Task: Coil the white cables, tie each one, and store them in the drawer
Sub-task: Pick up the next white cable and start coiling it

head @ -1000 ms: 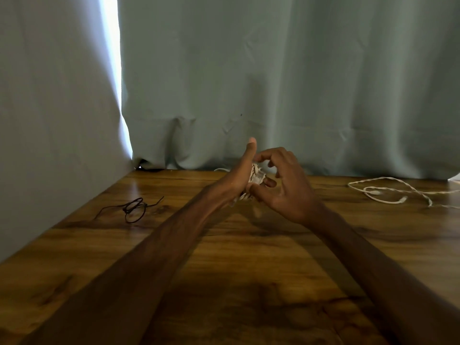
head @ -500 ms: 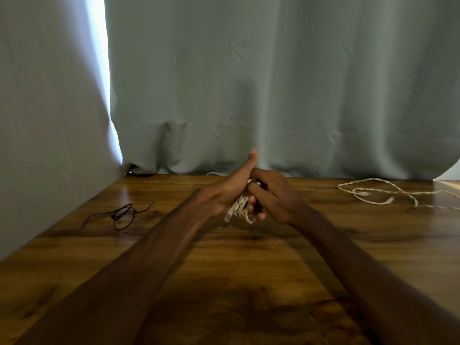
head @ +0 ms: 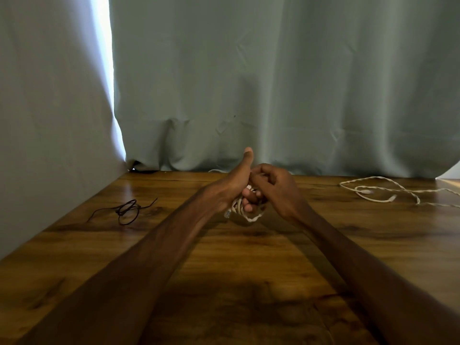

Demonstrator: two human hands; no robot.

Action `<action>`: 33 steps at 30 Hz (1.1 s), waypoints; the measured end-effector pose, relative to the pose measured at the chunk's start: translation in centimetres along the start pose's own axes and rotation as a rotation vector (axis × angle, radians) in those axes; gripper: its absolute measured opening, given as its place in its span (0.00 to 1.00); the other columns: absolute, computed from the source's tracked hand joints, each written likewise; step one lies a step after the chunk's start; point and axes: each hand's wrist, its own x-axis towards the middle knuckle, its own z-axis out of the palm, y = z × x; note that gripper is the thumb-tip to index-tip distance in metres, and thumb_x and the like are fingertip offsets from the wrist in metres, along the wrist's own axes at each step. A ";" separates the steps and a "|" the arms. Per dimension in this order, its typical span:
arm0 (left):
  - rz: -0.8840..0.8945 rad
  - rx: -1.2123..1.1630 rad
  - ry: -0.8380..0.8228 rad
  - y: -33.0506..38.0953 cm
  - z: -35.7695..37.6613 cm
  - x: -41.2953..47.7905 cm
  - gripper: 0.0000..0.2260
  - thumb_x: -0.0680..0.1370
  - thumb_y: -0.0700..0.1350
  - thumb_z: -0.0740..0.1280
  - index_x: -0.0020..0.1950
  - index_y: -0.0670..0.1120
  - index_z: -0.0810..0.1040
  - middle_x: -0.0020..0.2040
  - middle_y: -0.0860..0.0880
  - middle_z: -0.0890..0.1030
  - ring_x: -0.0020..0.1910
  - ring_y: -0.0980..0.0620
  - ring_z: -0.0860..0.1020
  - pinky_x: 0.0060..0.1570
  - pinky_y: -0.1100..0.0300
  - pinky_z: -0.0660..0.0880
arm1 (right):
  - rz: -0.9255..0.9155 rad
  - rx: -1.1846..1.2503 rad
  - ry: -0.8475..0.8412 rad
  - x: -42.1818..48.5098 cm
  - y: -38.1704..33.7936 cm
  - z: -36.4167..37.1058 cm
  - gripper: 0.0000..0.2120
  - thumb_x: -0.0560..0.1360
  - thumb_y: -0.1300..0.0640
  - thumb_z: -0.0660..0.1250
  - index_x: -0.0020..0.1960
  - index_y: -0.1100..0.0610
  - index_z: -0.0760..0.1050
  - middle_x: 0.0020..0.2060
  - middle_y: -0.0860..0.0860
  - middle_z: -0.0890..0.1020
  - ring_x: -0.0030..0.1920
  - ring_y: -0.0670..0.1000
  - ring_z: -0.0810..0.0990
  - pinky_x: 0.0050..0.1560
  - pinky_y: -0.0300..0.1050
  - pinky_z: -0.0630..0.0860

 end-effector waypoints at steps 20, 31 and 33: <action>0.137 0.074 0.574 -0.9 3.3 1.9 0.36 0.85 0.64 0.45 0.37 0.40 0.77 0.19 0.49 0.72 0.21 0.48 0.74 0.28 0.59 0.73 | -0.112 0.030 0.260 0.2 0.0 0.1 0.11 0.79 0.57 0.65 0.39 0.61 0.78 0.26 0.54 0.80 0.24 0.54 0.80 0.26 0.52 0.78; 0.140 -0.034 0.455 -0.9 2.4 1.7 0.21 0.85 0.53 0.59 0.44 0.39 0.81 0.24 0.47 0.75 0.23 0.49 0.74 0.31 0.58 0.75 | -0.158 -0.204 0.410 0.8 0.6 0.2 0.26 0.78 0.51 0.58 0.25 0.60 0.74 0.19 0.54 0.76 0.21 0.58 0.76 0.25 0.55 0.74; 0.082 -0.066 0.311 -0.7 2.4 1.3 0.23 0.85 0.56 0.58 0.40 0.43 0.81 0.26 0.48 0.76 0.23 0.51 0.74 0.28 0.61 0.75 | -0.146 -0.235 0.460 1.0 0.9 -0.7 0.25 0.77 0.52 0.57 0.24 0.63 0.71 0.18 0.55 0.73 0.19 0.57 0.71 0.23 0.55 0.70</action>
